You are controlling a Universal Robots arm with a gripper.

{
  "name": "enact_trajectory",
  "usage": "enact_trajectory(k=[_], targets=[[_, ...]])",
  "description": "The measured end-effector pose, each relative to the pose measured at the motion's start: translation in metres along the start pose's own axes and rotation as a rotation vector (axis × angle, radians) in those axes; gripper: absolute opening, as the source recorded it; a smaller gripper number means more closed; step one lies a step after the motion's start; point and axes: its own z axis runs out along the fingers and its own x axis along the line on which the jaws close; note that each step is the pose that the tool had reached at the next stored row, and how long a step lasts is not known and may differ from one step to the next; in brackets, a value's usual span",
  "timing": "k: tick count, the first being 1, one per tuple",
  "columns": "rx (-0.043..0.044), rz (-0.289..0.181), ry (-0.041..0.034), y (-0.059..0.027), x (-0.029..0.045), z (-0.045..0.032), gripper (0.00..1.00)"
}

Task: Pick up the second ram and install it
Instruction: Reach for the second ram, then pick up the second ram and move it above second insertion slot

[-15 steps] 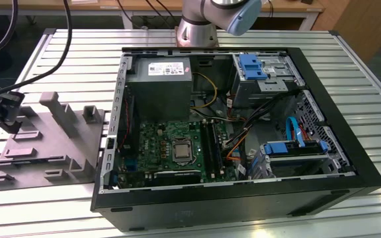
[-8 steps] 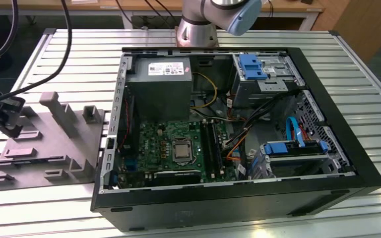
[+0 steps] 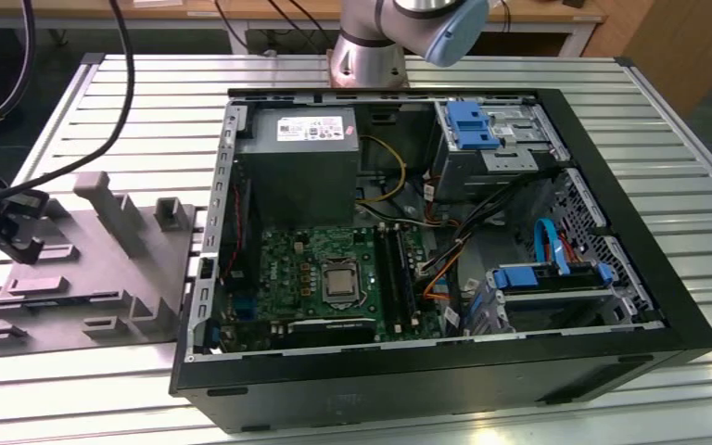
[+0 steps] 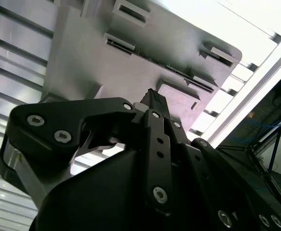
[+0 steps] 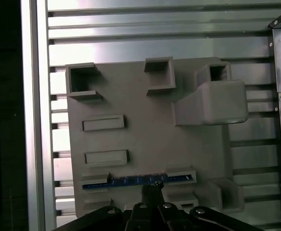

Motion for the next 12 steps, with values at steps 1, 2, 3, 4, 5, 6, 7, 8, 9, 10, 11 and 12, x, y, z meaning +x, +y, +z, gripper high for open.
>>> enact_trajectory(k=[1,2,3,4,5,6,7,8,9,10,11,12], targets=[[0.0001,0.0,0.0001,-0.0004,0.0004,0.001,0.1],[0.0001,0.0,0.0002,-0.0007,0.0008,0.0019,0.1],[0.0002,0.0,0.0002,-0.0011,0.0012,0.0029,0.1],[0.0003,0.0,0.0002,-0.0015,0.0018,0.0037,0.1],[0.0003,0.0,0.0002,-0.0018,0.0022,0.0045,0.1],[0.0002,0.0,0.0001,-0.002,0.0026,0.0049,0.1],[0.0002,0.0,0.0001,-0.002,0.0026,0.005,0.1],[0.0002,0.0,0.0001,-0.002,0.0026,0.005,0.1],[0.0003,0.0,0.0002,-0.002,0.0027,0.0052,0.1],[0.0003,0.0,0.0002,-0.002,0.0027,0.0054,0.1],[0.0003,0.0,0.0002,-0.002,0.0027,0.0054,0.1],[0.0003,0.0,0.0002,-0.002,0.0027,0.0054,0.1]])
